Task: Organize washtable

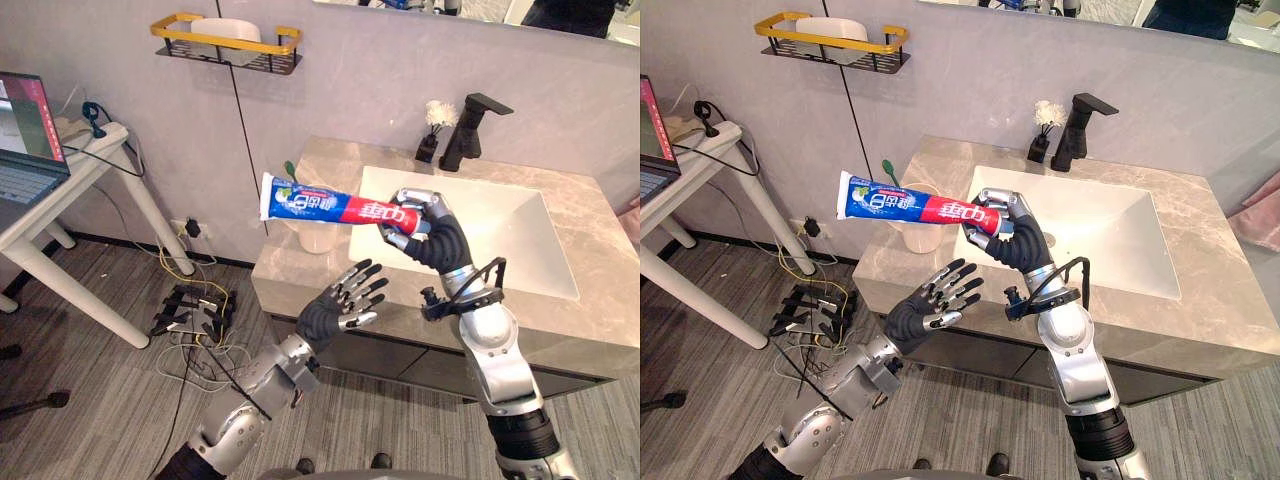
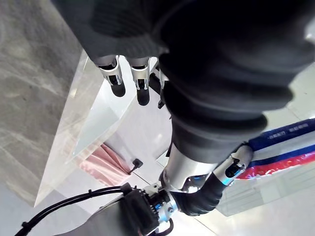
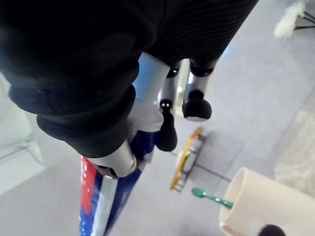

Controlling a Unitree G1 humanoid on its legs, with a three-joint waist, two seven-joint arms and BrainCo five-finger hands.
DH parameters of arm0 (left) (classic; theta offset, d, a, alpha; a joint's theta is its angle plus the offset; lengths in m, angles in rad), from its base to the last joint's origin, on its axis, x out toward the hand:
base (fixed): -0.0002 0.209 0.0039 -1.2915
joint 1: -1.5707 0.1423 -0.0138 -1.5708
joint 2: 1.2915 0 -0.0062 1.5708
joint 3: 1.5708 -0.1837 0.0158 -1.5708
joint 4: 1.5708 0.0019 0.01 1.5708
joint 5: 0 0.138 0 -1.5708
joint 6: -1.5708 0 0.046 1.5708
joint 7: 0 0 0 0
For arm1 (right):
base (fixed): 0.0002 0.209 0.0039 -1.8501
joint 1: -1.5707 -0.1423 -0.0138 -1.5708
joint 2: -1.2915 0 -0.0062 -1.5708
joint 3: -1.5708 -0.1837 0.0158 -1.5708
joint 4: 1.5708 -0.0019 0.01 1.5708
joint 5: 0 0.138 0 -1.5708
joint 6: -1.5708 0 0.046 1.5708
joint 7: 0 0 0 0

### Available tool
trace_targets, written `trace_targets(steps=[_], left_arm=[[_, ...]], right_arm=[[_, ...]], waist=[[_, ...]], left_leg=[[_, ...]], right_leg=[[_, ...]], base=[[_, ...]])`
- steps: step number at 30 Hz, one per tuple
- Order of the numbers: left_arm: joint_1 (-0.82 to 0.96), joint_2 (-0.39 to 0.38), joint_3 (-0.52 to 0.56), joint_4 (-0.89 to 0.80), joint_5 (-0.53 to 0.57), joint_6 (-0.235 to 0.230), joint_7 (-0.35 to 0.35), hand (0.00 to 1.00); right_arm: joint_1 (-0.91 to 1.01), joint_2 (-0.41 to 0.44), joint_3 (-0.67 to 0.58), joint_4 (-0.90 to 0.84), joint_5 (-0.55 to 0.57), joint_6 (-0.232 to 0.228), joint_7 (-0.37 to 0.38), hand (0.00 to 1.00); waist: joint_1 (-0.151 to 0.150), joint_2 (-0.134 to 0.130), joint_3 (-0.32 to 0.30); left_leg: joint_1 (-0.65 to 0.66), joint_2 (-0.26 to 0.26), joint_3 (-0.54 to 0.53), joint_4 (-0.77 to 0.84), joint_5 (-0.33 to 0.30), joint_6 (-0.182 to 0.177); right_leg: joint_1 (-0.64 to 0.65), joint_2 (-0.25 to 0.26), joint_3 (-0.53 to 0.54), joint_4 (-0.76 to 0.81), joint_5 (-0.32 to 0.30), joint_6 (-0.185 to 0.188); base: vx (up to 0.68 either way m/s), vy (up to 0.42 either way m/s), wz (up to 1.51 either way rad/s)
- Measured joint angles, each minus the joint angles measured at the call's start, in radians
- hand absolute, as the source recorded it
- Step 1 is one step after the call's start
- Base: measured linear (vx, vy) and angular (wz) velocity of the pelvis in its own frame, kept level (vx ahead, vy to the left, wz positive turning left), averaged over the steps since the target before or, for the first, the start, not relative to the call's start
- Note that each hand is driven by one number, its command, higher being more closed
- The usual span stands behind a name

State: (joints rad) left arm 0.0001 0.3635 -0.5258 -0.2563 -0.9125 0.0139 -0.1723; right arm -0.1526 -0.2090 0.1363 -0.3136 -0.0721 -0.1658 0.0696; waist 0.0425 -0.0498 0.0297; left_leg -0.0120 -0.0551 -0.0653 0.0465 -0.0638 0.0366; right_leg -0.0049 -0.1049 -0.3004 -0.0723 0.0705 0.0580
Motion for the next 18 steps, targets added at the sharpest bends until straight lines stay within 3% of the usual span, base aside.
trace_targets(steps=[18], left_arm=[[-0.024, -0.082, 0.31, -0.058, -0.018, -0.073, 0.094, 0.0]], right_arm=[[0.069, 0.046, -0.019, -0.01, 0.002, 0.025, 0.043, 1.0]], waist=[[-0.002, 0.001, -0.001]], left_leg=[[0.011, 0.003, 0.025, -0.006, 0.0, 0.0]], right_leg=[[0.002, 0.002, 0.022, -0.006, 0.005, 0.0]], base=[[-0.01, 0.01, -0.03]])
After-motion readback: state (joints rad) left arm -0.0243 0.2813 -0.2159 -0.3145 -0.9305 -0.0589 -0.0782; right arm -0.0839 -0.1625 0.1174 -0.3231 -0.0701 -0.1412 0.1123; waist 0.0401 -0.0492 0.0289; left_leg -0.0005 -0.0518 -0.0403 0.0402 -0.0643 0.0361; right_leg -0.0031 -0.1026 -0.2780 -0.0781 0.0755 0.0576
